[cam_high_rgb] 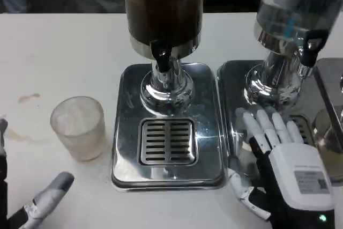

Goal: Grasp the cup under the faucet to collect the drink, then remove the cup.

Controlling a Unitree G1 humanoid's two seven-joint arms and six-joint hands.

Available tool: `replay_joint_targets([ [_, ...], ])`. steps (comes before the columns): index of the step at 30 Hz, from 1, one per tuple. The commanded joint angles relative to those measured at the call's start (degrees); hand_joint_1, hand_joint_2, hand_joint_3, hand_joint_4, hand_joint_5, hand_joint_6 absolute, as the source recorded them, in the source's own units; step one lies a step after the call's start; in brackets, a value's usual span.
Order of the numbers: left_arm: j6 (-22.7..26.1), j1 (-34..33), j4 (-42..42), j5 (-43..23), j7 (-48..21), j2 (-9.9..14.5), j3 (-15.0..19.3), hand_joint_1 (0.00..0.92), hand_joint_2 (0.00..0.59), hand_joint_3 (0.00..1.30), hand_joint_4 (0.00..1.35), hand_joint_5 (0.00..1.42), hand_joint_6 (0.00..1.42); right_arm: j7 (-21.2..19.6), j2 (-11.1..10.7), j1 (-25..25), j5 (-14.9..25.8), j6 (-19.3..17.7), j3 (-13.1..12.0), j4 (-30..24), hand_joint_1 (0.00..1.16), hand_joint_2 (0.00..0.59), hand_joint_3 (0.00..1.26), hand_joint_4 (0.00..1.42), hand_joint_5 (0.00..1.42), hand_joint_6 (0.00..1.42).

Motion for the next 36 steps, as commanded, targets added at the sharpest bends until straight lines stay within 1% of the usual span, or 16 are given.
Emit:
replay_joint_targets([
  [1,-5.29,-6.6,7.49,-4.94,-1.17,2.25,1.28,0.0,0.059,0.0,0.0,0.0,0.0,-0.43,0.25,0.87,-0.9,1.31,-0.13,-1.48,0.34,0.521,0.08,0.0,0.0,0.0],
  [2,-6.33,-8.03,9.23,-5.66,-1.46,2.68,1.21,0.0,0.057,0.0,0.0,0.0,0.0,-0.51,0.29,0.96,-0.94,1.47,-0.11,-1.6,0.34,0.521,0.08,0.0,0.0,0.0],
  [3,-7.99,-10.28,12.18,-7.03,-2.43,3.33,0.98,0.0,0.041,0.0,0.0,0.0,0.0,-0.57,0.41,1.08,-1.05,1.64,-0.05,-1.72,0.34,0.521,0.08,0.0,0.0,0.0],
  [5,-11.99,-14.64,18.51,-10.24,-5.22,4.74,0.58,0.0,0.027,0.0,0.0,0.0,0.0,-0.66,0.7,1.33,-1.32,1.89,0.04,-1.97,0.34,0.521,0.08,0.0,0.0,0.0],
  [6,-14.26,-17.13,22.32,-11.22,-6.98,5.95,0.02,0.0,0.026,0.0,0.0,0.0,0.0,-0.63,0.8,1.52,-1.37,2.01,0.01,-2.16,0.34,0.521,0.08,0.0,0.0,0.0],
  [8,-18.1,-20.76,28.42,-12.33,-9.46,7.76,-0.9,0.0,0.003,0.0,0.0,0.0,0.0,-0.53,0.96,1.83,-1.38,2.19,0.05,-2.42,0.34,0.521,0.08,0.0,0.0,0.0],
  [11,-23.17,-25.47,36.92,-13.33,-11.02,8.85,-2.12,0.0,0.0,0.0,0.0,0.0,0.0,-0.3,0.88,2.65,-1.18,2.26,-0.03,-2.92,0.34,0.521,0.08,0.0,0.0,0.0],
  [12,-24.52,-27.04,39.73,-13.57,-11.14,8.8,-2.42,0.0,0.0,0.0,0.0,0.0,0.0,-0.26,0.87,2.91,-1.17,2.29,-0.02,-3.06,0.34,0.521,0.08,0.0,0.0,0.0],
  [15,-27.45,-31.0,46.22,-14.41,-10.63,7.45,-3.43,0.0,0.0,0.0,0.0,0.0,0.0,-0.19,1.27,3.15,-1.31,2.42,0.45,-3.13,0.34,0.521,0.08,0.0,0.0,0.0],
  [17,-28.43,-33.19,49.72,-14.49,-9.68,6.17,-4.19,0.0,0.0,0.0,0.0,0.0,0.0,-0.06,1.65,3.28,-1.45,2.52,0.84,-3.2,0.34,0.521,0.08,0.0,0.0,0.0],
  [21,-29.3,-36.72,55.11,-14.07,-8.75,4.62,-5.47,0.0,0.0,0.0,0.0,0.0,0.0,0.29,1.95,3.49,-1.46,2.46,1.02,-3.42,0.34,0.519,0.08,0.0,0.0,0.0],
  [25,-29.64,-39.27,58.71,-13.48,-7.84,3.92,-7.15,0.001,0.0,0.0,0.0,0.0,0.0,0.49,2.38,3.85,-1.74,2.97,1.11,-4.37,0.35,0.515,0.08,0.0,0.0,0.0],
  [28,-30.27,-40.28,60.41,-13.54,-7.13,3.43,-7.92,0.045,0.0,0.0,0.0,0.0,0.0,0.61,2.46,4.41,-1.77,3.28,1.02,-5.04,0.35,0.511,0.09,0.0,0.0,0.0],
  [35,-31.12,-42.1,63.44,-13.67,-5.17,2.57,-9.24,0.1,0.0,0.0,0.0,0.0,0.0,1.0,2.58,4.65,-2.07,3.39,1.11,-5.93,0.35,0.502,0.09,0.0,0.0,0.0],
  [36,-31.16,-42.44,63.91,-13.7,-5.12,2.54,-9.38,0.119,0.0,0.0,0.0,0.0,0.0,1.04,2.63,4.69,-2.12,3.42,1.15,-6.05,0.35,0.501,0.09,0.0,0.0,0.0],
])
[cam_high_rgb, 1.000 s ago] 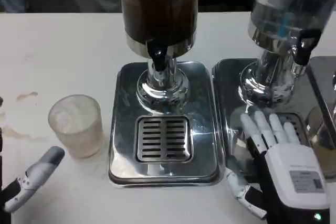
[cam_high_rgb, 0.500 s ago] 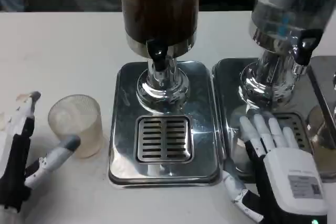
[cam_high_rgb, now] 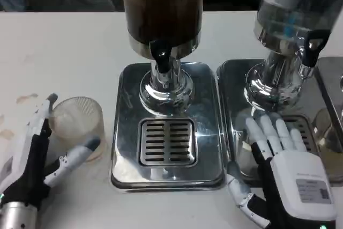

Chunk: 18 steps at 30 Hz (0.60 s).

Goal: Grasp the cup under the faucet to collect the drink, then remove the cup.

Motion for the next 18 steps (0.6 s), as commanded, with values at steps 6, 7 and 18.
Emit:
replay_joint_targets([
  [6,-1.08,-3.6,3.55,0.24,1.49,-0.15,-1.94,0.177,0.002,0.0,0.0,0.0,0.0,0.64,0.42,1.32,-0.26,1.12,0.11,-2.23,0.35,0.498,0.09,0.0,0.0,0.0],
  [7,-0.92,-3.95,3.85,0.33,1.2,-0.06,-2.27,0.178,0.002,0.0,0.0,0.0,0.0,0.55,0.43,1.5,-0.2,1.14,0.08,-2.35,0.35,0.498,0.09,0.0,0.0,0.01],
  [18,-1.08,-4.9,5.57,-0.76,-0.73,-0.46,-3.24,0.268,0.015,0.0,0.0,0.04,0.04,0.31,1.19,2.41,0.02,1.56,-0.02,-2.67,0.37,0.488,0.09,0.0,0.0,0.05],
])
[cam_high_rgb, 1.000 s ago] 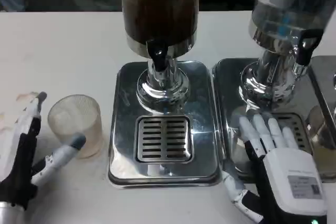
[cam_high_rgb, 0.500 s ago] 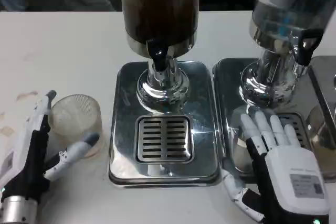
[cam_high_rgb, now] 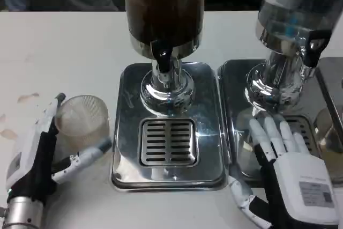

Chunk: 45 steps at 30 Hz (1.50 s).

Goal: Grasp the cup under the faucet to collect the drink, then remove the cup.

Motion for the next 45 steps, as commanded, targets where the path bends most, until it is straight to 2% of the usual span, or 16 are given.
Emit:
replay_joint_targets([
  [1,-0.86,-1.27,0.52,-0.75,-1.01,-0.27,-0.2,0.279,0.017,0.0,0.0,0.07,0.06,0.06,0.3,0.58,0.1,0.43,-0.16,-0.8,0.38,0.488,0.09,0.0,0.0,0.05],
  [6,-0.65,-1.8,0.86,-0.72,-1.29,0.18,-0.47,0.308,0.024,0.0,0.0,0.13,0.12,-0.07,0.78,1.03,0.22,0.54,-0.46,-1.11,0.38,0.488,0.09,0.0,0.0,0.08],
  [18,0.27,-3.72,1.91,-1.03,-3.41,0.53,-1.06,0.268,0.02,0.0,0.0,0.1,0.09,-0.63,1.94,1.7,0.44,0.57,-0.7,-1.07,0.39,0.487,0.09,0.0,0.0,0.13],
  [23,0.35,-4.36,2.13,-0.89,-3.47,0.34,-1.49,0.283,0.019,0.0,0.0,0.22,0.2,-0.68,2.24,2.02,0.55,0.52,-0.98,-1.2,0.4,0.478,0.09,0.0,0.0,0.15],
  [24,0.37,-4.47,2.15,-0.81,-3.34,0.32,-1.68,0.297,0.025,0.0,0.02,0.26,0.24,-0.7,2.31,2.05,0.56,0.5,-1.02,-1.2,0.4,0.477,0.09,0.0,0.01,0.15],
  [27,0.51,-4.53,2.1,-0.44,-2.36,0.42,-2.15,0.411,0.047,0.11,0.27,0.5,0.63,-0.71,2.43,2.06,0.6,0.38,-1.09,-1.18,0.4,0.471,0.09,0.0,0.01,0.16],
  [29,0.56,-4.37,1.98,-0.01,-1.06,0.55,-2.44,0.477,0.045,0.22,0.44,0.65,0.82,-0.72,2.52,2.01,0.67,0.32,-1.08,-1.04,0.4,0.47,0.09,0.0,0.01,0.17],
  [31,0.41,-4.0,1.72,0.44,0.64,0.73,-2.54,0.518,0.039,0.34,0.58,0.74,0.92,-0.65,2.56,1.95,0.81,0.24,-1.08,-0.89,0.4,0.47,0.09,0.0,0.02,0.18],
  [33,0.29,-3.52,1.39,1.06,3.18,0.96,-2.52,0.546,0.022,0.43,0.67,0.82,0.97,-0.58,2.52,1.68,0.86,0.12,-1.08,-0.71,0.4,0.47,0.09,0.0,0.02,0.18],
  [38,0.39,-2.83,0.51,2.62,10.26,1.04,-2.71,0.58,0.0,0.58,0.77,0.88,1.02,-0.19,2.3,0.83,1.55,-0.09,-1.23,-0.06,0.4,0.47,0.09,0.0,0.03,0.19],
  [45,0.86,-2.7,-0.25,4.92,17.54,0.72,-2.99,0.61,0.0,0.68,0.85,0.95,1.08,-0.64,2.12,0.41,1.67,-0.08,-1.18,0.19,0.4,0.47,0.09,0.0,0.04,0.2],
])
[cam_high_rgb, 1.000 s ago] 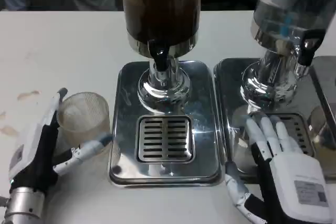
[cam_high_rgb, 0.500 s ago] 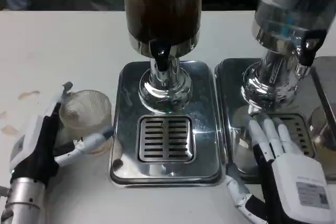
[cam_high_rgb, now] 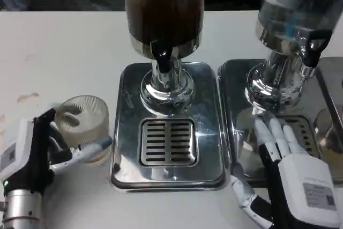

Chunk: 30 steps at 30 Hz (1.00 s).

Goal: Grasp the cup under the faucet to collect the drink, then remove the cup.

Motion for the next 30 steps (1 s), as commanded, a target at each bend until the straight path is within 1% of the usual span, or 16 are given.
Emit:
replay_joint_targets([
  [1,-0.27,-0.25,-1.46,0.66,4.45,0.2,0.07,0.61,0.0,0.69,0.87,0.97,1.09,-0.65,-0.15,-0.48,0.49,-0.15,-0.38,0.39,0.4,0.47,0.09,0.0,0.04,0.2],
  [5,-0.7,-0.39,-2.18,0.74,6.28,0.21,0.24,0.619,0.0,0.75,0.92,1.02,1.17,-0.89,-0.18,-0.7,0.49,-0.23,-0.36,0.53,0.4,0.47,0.09,0.0,0.04,0.2],
  [7,-0.85,-0.46,-2.4,0.68,6.65,0.08,0.23,0.643,0.0,0.78,0.95,1.05,1.18,-1.0,-0.24,-0.84,0.49,-0.29,-0.39,0.63,0.4,0.466,0.1,0.0,0.04,0.21],
  [16,-2.08,-0.26,-5.64,1.44,7.38,-0.24,-0.33,0.698,0.0,0.82,0.97,1.06,1.21,-1.37,-0.32,-1.2,0.49,-0.3,-0.57,0.77,0.4,0.464,0.1,0.0,0.04,0.22],
  [22,-3.53,-0.82,-8.33,3.76,5.15,-1.14,-2.75,0.701,0.0,0.82,0.97,1.06,1.22,-1.65,-0.42,-1.29,0.66,-0.43,-0.93,0.65,0.4,0.464,0.1,0.0,0.04,0.22],
  [30,-1.8,-4.92,-6.37,6.87,2.91,-3.55,-6.97,0.699,0.0,0.83,0.98,1.06,1.23,-2.78,-0.07,-1.2,0.74,-0.38,-1.22,0.6,0.39,0.459,0.09,0.0,0.04,0.22],
])
